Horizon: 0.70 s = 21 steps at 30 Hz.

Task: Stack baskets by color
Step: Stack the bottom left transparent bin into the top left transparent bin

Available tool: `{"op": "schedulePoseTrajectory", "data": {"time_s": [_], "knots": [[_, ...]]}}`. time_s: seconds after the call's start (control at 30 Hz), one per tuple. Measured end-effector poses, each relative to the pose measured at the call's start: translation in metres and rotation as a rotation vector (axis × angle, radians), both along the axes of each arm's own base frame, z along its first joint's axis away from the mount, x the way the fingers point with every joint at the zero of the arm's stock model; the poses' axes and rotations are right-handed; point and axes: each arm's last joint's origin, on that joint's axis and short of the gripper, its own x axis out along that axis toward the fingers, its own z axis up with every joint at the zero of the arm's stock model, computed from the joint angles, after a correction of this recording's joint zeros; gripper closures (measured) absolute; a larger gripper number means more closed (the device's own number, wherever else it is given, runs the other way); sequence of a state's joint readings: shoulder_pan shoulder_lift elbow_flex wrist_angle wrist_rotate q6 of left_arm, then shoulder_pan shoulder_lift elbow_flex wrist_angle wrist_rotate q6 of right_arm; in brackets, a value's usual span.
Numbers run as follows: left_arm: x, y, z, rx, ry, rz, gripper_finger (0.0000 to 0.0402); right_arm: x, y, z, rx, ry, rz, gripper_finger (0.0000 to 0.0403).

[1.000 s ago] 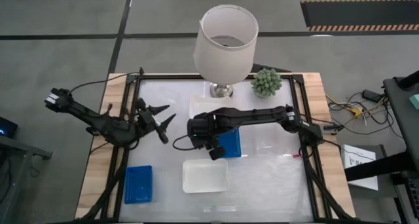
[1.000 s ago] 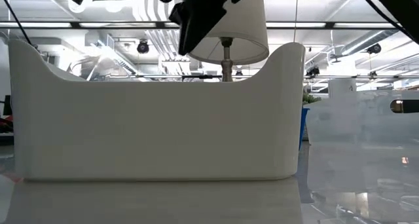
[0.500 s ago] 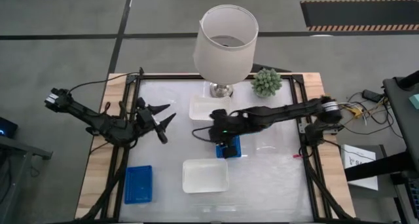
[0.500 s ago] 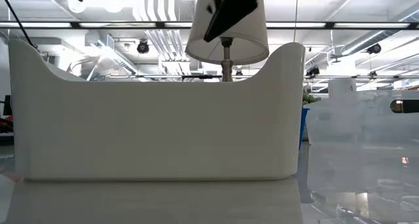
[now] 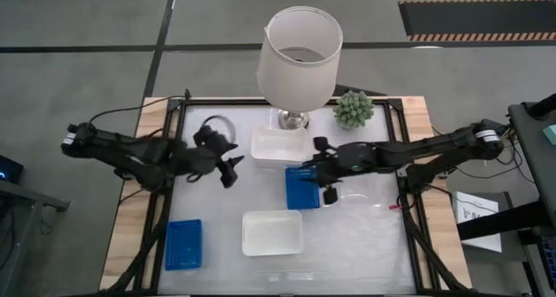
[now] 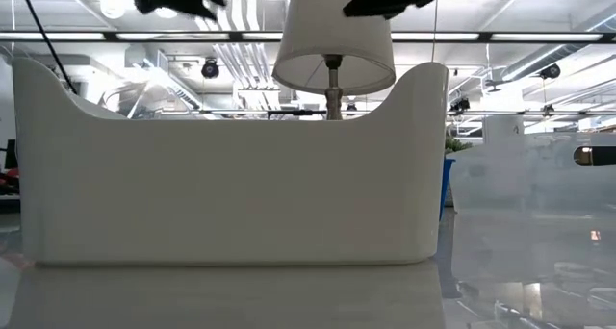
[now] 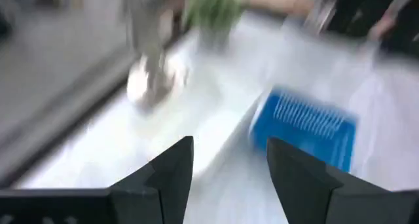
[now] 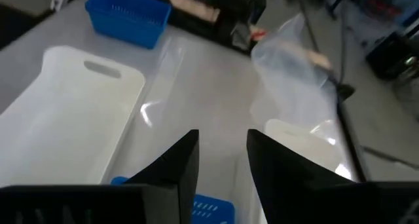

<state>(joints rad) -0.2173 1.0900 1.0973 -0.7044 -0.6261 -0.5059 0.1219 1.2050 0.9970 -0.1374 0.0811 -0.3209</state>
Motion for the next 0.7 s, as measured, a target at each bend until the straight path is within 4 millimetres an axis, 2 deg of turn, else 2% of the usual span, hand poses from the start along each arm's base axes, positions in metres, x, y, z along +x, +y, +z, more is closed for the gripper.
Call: {"op": "schedulePoseTrajectory", "data": {"time_s": [0.2,0.33,0.53,0.7], "knots": [[0.013,0.04,0.005,-0.166,0.39,0.199,0.0224,-0.034,-0.004,0.005,0.022,-0.064,-0.005,0.0283],[0.034,0.069,0.002,-0.27,0.566,0.196,0.0224,-0.049,-0.006,0.002,0.027,-0.078,-0.007,0.0283],[0.051,0.107,-0.011,-0.344,0.773,0.212,0.0224,-0.058,-0.007,0.001,0.031,-0.095,-0.007,0.0283],[0.059,0.119,-0.025,-0.349,0.842,0.209,0.0224,-0.057,-0.007,0.0,0.026,-0.09,-0.005,0.0283]]}}
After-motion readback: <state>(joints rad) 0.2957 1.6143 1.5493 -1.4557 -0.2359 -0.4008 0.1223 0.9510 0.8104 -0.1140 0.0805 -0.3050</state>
